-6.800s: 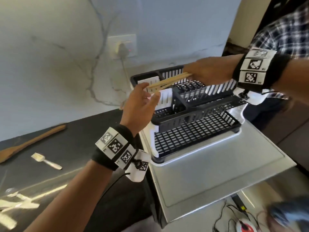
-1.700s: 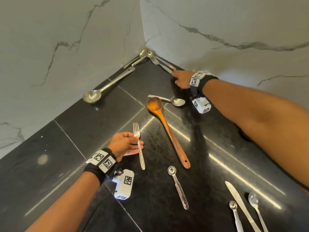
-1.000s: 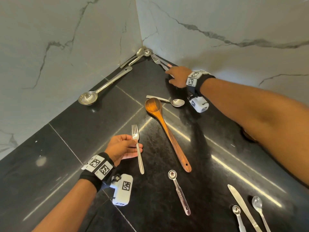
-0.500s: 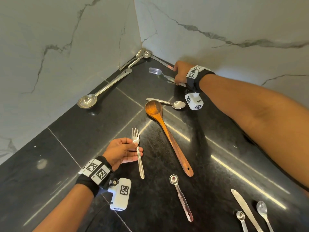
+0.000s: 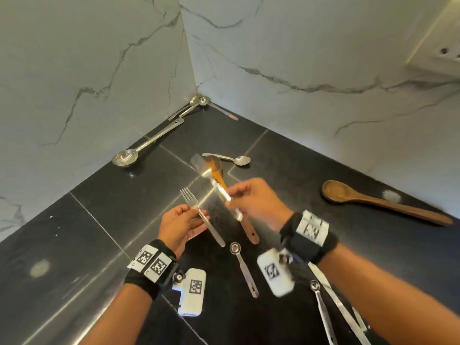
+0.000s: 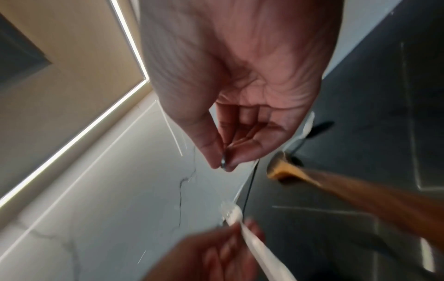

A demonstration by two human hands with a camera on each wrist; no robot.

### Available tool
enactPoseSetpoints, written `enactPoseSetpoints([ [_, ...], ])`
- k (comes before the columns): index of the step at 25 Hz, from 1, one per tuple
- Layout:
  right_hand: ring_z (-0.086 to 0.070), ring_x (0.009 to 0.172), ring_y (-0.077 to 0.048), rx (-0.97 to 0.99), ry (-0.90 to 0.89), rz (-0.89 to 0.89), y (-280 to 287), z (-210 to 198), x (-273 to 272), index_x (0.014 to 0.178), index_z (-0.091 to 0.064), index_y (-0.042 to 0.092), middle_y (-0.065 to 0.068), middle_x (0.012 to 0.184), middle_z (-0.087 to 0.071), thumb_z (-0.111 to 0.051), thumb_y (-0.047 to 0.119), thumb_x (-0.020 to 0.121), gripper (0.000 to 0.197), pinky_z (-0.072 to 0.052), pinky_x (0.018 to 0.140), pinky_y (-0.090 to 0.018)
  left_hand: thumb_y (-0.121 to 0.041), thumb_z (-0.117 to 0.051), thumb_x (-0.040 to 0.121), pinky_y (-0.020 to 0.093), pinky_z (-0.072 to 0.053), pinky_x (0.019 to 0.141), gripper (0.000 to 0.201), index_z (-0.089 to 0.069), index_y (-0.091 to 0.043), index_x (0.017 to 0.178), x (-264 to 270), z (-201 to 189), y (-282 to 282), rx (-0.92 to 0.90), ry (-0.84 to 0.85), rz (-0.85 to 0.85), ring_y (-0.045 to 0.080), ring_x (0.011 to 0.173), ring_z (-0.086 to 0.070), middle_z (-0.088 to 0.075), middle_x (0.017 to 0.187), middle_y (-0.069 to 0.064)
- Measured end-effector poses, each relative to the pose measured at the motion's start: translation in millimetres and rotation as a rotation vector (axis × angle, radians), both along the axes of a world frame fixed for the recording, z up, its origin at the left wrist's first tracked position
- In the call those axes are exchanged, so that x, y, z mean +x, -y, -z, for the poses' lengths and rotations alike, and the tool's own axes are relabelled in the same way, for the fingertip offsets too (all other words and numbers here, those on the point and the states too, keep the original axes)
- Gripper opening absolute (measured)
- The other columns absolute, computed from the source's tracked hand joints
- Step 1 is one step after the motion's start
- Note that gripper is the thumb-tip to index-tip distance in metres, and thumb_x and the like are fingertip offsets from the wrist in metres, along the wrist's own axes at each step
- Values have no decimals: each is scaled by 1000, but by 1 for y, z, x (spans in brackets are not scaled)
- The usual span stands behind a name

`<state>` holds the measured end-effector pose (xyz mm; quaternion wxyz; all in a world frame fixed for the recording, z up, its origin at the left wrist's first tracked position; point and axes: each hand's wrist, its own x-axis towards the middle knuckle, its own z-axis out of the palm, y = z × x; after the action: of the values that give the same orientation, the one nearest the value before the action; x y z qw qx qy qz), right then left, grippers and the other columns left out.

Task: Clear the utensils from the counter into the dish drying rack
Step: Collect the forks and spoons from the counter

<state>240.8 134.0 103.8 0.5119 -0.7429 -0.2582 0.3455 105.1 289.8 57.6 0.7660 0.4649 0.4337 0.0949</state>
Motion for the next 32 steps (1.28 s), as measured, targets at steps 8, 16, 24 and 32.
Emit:
enactPoseSetpoints([
  [8, -67, 64, 0, 69, 44, -44, 83, 5, -73, 100, -79, 11, -6, 82, -76, -69, 1, 86, 21, -50, 60, -12, -4, -53, 95, 28, -59, 62, 13, -62, -2, 104, -37, -33, 109, -24, 154, -35, 26, 82, -73, -73, 97, 20],
  [16, -66, 88, -10, 39, 140, 10, 175, 25, -106, 110, -76, 28, -1, 94, -73, -65, 15, 91, 25, -48, 75, -15, -7, -59, 92, 24, -59, 61, 19, -65, -2, 109, -65, -28, 191, -84, 167, -105, 21, 78, -71, -74, 93, 14],
  [24, -58, 85, -5, -49, 525, 245, 235, 18, -125, 109, -75, 24, 13, 90, -64, -61, 22, 94, 21, -43, 76, -20, -10, -60, 92, 26, -60, 67, 15, -64, -6, 106, -56, -47, 237, -53, 235, 134, 20, 80, -71, -74, 95, 13],
  [32, -55, 81, -7, -190, 888, 397, 269, 12, -169, 111, -72, 17, 6, 94, -62, -55, 17, 95, 23, -48, 68, -20, -3, -59, 91, 34, -61, 70, 7, -65, -5, 95, -63, -40, 273, 159, 176, 205, 21, 73, -71, -74, 86, 14],
])
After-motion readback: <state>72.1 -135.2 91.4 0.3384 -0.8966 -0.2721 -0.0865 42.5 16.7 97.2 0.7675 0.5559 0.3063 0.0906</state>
